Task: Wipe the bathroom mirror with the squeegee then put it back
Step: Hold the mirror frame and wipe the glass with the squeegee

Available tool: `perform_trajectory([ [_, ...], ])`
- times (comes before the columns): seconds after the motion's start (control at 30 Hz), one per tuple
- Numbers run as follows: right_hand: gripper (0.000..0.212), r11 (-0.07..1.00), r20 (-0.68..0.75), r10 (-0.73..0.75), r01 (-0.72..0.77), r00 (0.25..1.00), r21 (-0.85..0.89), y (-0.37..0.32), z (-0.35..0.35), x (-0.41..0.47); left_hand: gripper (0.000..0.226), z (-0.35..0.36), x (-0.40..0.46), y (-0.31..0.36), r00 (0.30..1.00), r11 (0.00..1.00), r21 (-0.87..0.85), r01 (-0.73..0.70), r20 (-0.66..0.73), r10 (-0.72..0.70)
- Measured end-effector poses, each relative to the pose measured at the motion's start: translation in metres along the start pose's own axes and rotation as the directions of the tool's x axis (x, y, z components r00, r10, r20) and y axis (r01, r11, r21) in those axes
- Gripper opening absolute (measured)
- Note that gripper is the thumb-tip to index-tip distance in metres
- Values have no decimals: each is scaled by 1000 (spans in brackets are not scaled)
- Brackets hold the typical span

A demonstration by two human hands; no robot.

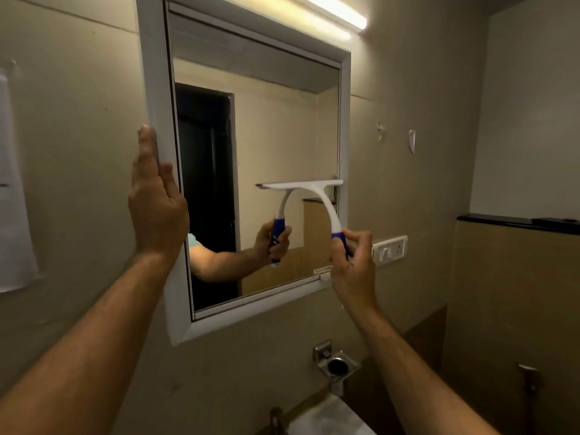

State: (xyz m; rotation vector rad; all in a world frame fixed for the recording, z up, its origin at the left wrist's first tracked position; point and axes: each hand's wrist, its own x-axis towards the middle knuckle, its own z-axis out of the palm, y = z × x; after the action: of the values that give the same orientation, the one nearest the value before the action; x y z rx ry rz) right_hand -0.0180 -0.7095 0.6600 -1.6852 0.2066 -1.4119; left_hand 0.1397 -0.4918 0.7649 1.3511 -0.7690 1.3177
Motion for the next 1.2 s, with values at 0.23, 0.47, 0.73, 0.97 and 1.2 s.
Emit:
perform_trajectory([
  [0.23, 18, 989, 4, 138, -137, 990, -50, 37, -7, -40, 48, -10, -35, -3, 998, 999, -19, 33, 49, -32],
  [0.47, 12, 992, -40, 124, -125, 992, -34, 33, -14, -40, 48, -10, -41, -6, 998, 999, 3, 33, 46, -33],
  [0.73, 13, 980, 3, 181, -180, 983, -84, 51, -13, -57, 48, -10, -41, -6, 998, 999, -19, 34, 46, -33],
  [0.97, 15, 983, -96, 150, -158, 984, -90, 46, -11, -63, 47, -8, -42, -5, 999, 999, -15, 45, 21, -45],
  [1.2, 19, 985, -50, 148, -152, 988, -82, 34, -9, -44, 47, -11, -43, -3, 997, 998, -26, 56, 44, -55],
])
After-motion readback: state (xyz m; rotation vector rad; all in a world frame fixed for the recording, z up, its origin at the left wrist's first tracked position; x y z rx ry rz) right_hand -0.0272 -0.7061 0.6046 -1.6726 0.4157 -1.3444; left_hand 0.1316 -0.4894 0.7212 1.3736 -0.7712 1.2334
